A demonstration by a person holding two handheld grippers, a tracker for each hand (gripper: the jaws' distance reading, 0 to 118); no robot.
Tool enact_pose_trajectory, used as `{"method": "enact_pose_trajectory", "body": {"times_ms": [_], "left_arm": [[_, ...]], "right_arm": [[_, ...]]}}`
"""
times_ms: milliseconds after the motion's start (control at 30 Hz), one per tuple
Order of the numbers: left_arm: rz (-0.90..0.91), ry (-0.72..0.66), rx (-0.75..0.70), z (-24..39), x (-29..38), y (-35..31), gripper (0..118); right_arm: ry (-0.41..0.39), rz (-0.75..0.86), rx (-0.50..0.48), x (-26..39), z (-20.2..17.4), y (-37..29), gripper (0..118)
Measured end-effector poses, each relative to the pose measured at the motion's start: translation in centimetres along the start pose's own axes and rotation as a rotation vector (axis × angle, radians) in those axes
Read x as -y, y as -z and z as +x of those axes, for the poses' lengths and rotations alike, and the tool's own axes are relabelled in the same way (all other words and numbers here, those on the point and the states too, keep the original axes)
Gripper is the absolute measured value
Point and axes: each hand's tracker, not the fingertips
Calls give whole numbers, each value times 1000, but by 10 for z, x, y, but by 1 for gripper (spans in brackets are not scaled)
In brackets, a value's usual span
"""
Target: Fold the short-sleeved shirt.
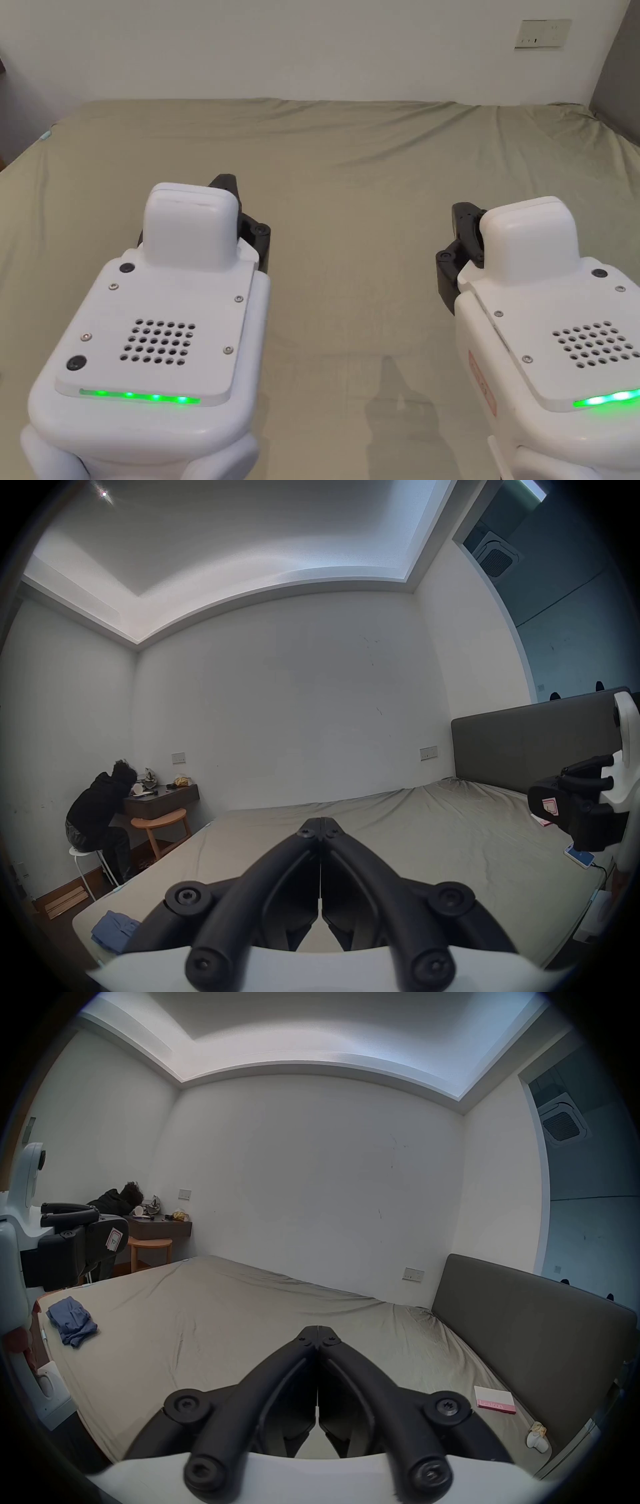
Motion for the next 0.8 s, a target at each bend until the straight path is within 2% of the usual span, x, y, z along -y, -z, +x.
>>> {"method": "enact_pose_trajectory", "body": {"times_ms": [67, 100, 133, 167, 200, 267, 300, 400, 600, 667, 800], "left_arm": [[-11, -8, 12, -1, 1, 2, 0], [-13, -13, 16, -2, 2, 2, 0], [-15, -16, 14, -2, 2, 2, 14], [-21, -16, 13, -3, 3, 3, 29], [-29, -17, 16, -3, 3, 5, 49], [-41, -20, 18, -4, 5, 7, 89], [-47, -19, 15, -5, 5, 9, 116], [-34, -15, 9, -10, 5, -3, 118], [-27, -20, 2, -14, -1, -6, 118], [-25, -17, 0, -13, -1, 2, 118], [-20, -16, -5, -12, -3, 6, 118]], "right_arm": [[1, 1, -8, 1, 1, 1, 3], [-3, 6, -7, 2, 1, 1, 18], [-10, 11, -9, 2, 1, 1, 46], [-22, 6, -5, 3, 1, 2, 82], [-23, 4, -14, 3, 1, 3, 116], [-35, 77, 15, 5, 0, -2, 118], [-45, 69, 25, 5, -1, -2, 118], [-39, 29, 57, 2, -1, 3, 118], [120, -46, 114, -8, 6, 13, 118], [156, -106, 142, -15, 9, 14, 118], [199, -188, 127, -28, 13, 16, 118]]}}
